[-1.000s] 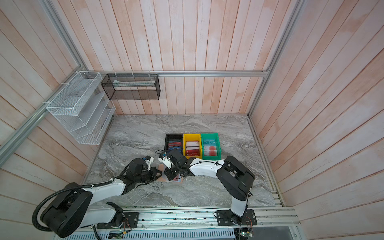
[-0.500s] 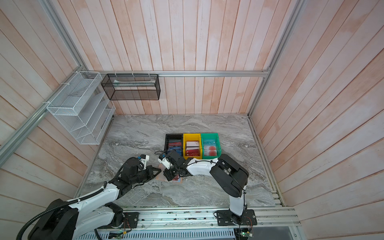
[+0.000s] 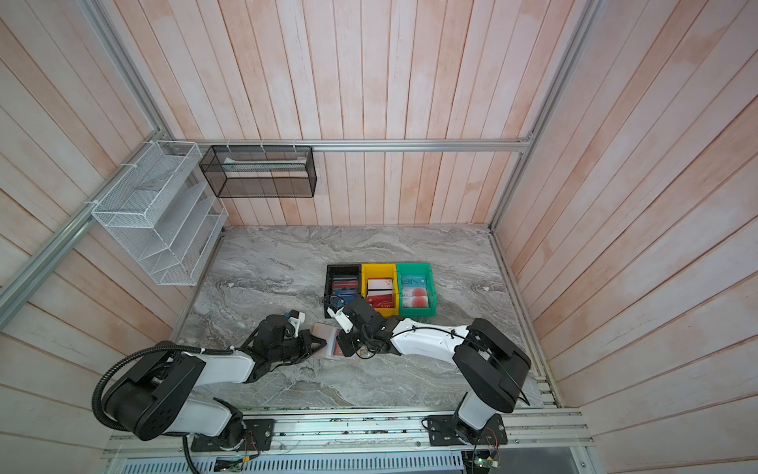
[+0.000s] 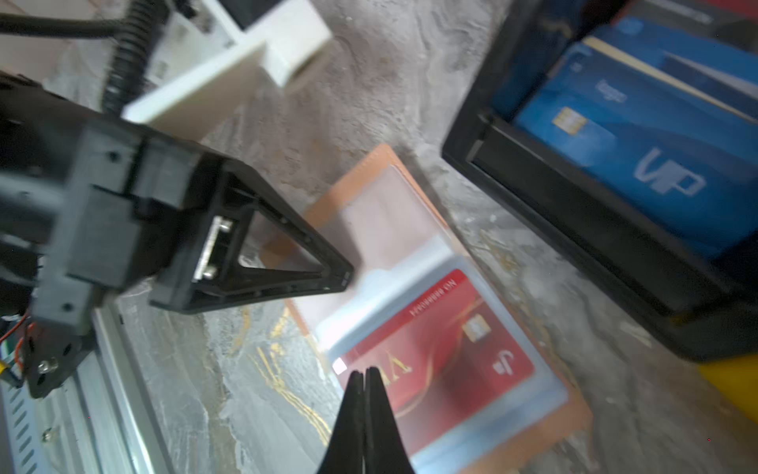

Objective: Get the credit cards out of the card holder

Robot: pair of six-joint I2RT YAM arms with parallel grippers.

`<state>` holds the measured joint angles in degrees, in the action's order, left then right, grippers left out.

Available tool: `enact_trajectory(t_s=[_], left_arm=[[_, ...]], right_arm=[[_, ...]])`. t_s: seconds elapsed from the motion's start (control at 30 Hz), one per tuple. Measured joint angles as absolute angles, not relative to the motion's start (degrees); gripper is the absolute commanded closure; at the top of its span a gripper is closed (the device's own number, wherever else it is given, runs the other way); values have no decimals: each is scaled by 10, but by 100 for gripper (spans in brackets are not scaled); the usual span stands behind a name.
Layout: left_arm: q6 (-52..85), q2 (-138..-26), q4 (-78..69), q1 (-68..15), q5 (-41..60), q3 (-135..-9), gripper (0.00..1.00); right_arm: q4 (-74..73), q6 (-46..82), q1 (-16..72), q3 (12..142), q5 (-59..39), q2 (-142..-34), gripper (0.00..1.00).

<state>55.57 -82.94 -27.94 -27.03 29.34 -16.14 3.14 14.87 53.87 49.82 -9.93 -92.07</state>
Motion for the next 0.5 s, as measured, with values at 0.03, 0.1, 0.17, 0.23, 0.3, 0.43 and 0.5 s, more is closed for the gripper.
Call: enact_trajectory(t_s=[0.03, 0.1, 0.17, 0.23, 0.3, 0.43, 0.5], left_arm=[[555, -829, -281, -271, 294, -163, 95], [555, -830, -284, -271, 296, -164, 95], [555, -833, -285, -271, 296, -165, 95], [555, -839, -289, -271, 296, -165, 95], [555, -843, -291, -271, 296, -165, 94], [555, -847, -295, -271, 297, -165, 94], [555, -847, -295, -271, 297, -165, 94]], right_arm=[[39, 150, 531, 492, -89, -919, 95], [57, 152, 516, 486, -72, -919, 95], [73, 152, 506, 485, -57, -919, 95], [81, 151, 502, 485, -47, -919, 95], [84, 150, 502, 485, -45, -920, 95], [86, 150, 502, 485, -45, -936, 95], [86, 150, 503, 485, -45, -945, 95]])
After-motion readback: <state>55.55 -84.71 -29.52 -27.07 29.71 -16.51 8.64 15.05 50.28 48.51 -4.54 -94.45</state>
